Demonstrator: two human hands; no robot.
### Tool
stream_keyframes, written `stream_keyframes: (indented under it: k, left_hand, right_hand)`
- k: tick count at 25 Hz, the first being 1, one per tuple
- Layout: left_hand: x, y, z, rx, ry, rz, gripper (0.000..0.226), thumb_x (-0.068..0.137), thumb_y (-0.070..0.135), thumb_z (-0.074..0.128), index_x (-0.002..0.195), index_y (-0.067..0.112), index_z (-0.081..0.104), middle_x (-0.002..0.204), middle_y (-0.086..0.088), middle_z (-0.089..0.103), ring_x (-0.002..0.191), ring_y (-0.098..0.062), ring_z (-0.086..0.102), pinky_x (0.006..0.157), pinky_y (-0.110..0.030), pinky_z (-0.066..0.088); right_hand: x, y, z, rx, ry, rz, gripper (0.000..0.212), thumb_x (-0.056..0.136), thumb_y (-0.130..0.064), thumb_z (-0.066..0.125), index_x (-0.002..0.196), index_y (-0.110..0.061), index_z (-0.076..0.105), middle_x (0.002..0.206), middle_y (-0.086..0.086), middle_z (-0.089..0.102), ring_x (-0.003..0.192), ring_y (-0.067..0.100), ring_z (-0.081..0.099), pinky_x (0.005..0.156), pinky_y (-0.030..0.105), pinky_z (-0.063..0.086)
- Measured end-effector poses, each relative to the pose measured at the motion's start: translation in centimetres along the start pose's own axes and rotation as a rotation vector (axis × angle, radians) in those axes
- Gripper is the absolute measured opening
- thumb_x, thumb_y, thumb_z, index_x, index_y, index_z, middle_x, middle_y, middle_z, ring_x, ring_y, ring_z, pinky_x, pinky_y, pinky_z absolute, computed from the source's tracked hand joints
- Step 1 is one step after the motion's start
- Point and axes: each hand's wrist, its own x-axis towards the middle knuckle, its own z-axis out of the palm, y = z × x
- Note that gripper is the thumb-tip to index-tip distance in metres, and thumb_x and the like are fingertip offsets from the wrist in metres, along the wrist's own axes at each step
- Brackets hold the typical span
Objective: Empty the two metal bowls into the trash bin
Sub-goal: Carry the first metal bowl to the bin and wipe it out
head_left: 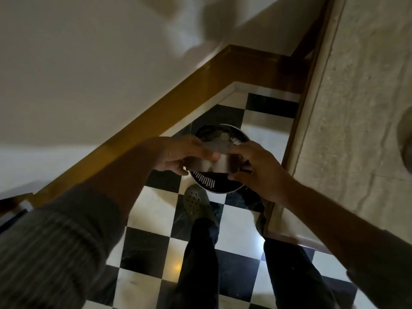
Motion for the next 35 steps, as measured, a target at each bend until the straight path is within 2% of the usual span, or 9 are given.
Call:
stream_keyframes:
  k: [6,10,14,16,18,20,22,30,35]
  left_hand:
    - [3.9,0.2,1.7,0.445,0.145,0.276,0.125,0.049,0.049,0.092,0.154,0.025,0.028,0.146,-0.004,0.05,0.13,-0.029,0.051,0.097,-0.038,0.051]
    - [4.7,-3.2,3.4,0.755,0.538,0.549,0.145,0.052,0.062,0.085,0.16,0.006,0.006,0.16,-0.016,0.03,0.143,-0.034,0.035,0.114,-0.045,0.037]
    - [5.2,-6.3,3.5,0.792,0.564,0.671,0.151,0.047,0.065,0.083,0.159,0.002,0.003,0.159,-0.02,0.031,0.143,-0.038,0.035,0.112,-0.045,0.032]
    - [5.2,-6.4,4.1,0.78,0.589,0.736,0.149,0.049,0.068,0.081,0.159,0.005,0.004,0.16,-0.02,0.031,0.144,-0.036,0.034,0.11,-0.04,0.027]
    - [5.4,-6.4,4.6,0.755,0.671,0.818,0.14,0.052,0.073,0.073,0.157,0.007,0.008,0.157,-0.022,0.037,0.141,-0.034,0.038,0.111,-0.041,0.03]
    - [5.9,-6.8,4.7,0.774,0.698,0.837,0.134,0.054,0.076,0.068,0.154,0.005,0.012,0.153,-0.026,0.043,0.136,-0.037,0.044,0.109,-0.046,0.038]
    - [6.4,-8.0,3.9,0.826,0.756,0.846,0.131,0.057,0.077,0.065,0.151,0.0,0.017,0.149,-0.029,0.045,0.132,-0.041,0.048,0.106,-0.051,0.044]
    - [7.2,-8.0,4.5,0.732,0.793,0.952,0.133,0.055,0.074,0.074,0.152,0.004,0.015,0.154,-0.019,0.031,0.136,-0.041,0.042,0.102,-0.044,0.042]
    - [8.3,-6.6,5.8,0.727,0.787,0.979,0.128,0.058,0.072,0.074,0.151,0.003,0.019,0.148,-0.027,0.044,0.134,-0.036,0.044,0.104,-0.04,0.041]
  right_hand:
    - [1.3,1.7,0.0,-0.515,0.031,-0.233,0.05,0.082,-0.038,0.062,0.126,-0.013,0.058,0.132,0.016,0.058,0.121,0.035,0.051,0.098,0.033,0.04]
    - [0.6,3.1,0.1,-0.637,0.06,-0.154,0.104,0.073,-0.052,0.077,0.15,-0.005,0.025,0.158,0.023,0.029,0.147,0.044,0.022,0.111,0.061,0.037]
    - [-1.9,-1.1,-2.6,-0.529,0.438,-0.415,0.116,0.073,-0.072,0.064,0.148,0.002,0.015,0.158,0.031,0.009,0.149,0.044,0.001,0.122,0.056,0.014]
    - [-2.0,-2.4,-1.5,-0.515,0.53,-0.426,0.101,0.079,-0.08,0.043,0.15,-0.012,0.018,0.158,0.027,0.018,0.146,0.044,0.007,0.118,0.06,0.022]
    - [-0.5,-0.8,0.9,-0.54,0.262,-0.215,0.084,0.078,-0.086,0.018,0.14,-0.033,0.036,0.141,0.028,0.048,0.145,0.049,0.023,0.105,0.061,0.039]
    - [-0.7,1.9,3.5,-0.637,-0.133,-0.166,0.105,0.074,-0.082,0.05,0.154,-0.019,0.024,0.159,0.026,0.025,0.15,0.041,0.013,0.115,0.062,0.029]
    - [-0.1,3.5,3.2,-0.737,-0.201,-0.264,0.128,0.062,-0.077,0.066,0.156,-0.008,0.012,0.164,0.02,0.01,0.152,0.036,0.004,0.121,0.059,0.02]
    - [-1.2,-1.0,-1.4,-0.668,0.527,-0.482,0.126,0.067,-0.083,0.057,0.139,0.012,0.019,0.15,0.035,0.015,0.148,0.037,0.002,0.123,0.052,0.009]
    - [-0.1,2.7,1.9,-0.969,-0.121,-0.333,0.135,0.057,-0.088,0.061,0.154,-0.004,0.016,0.164,0.021,0.015,0.151,0.039,0.009,0.12,0.061,0.02]
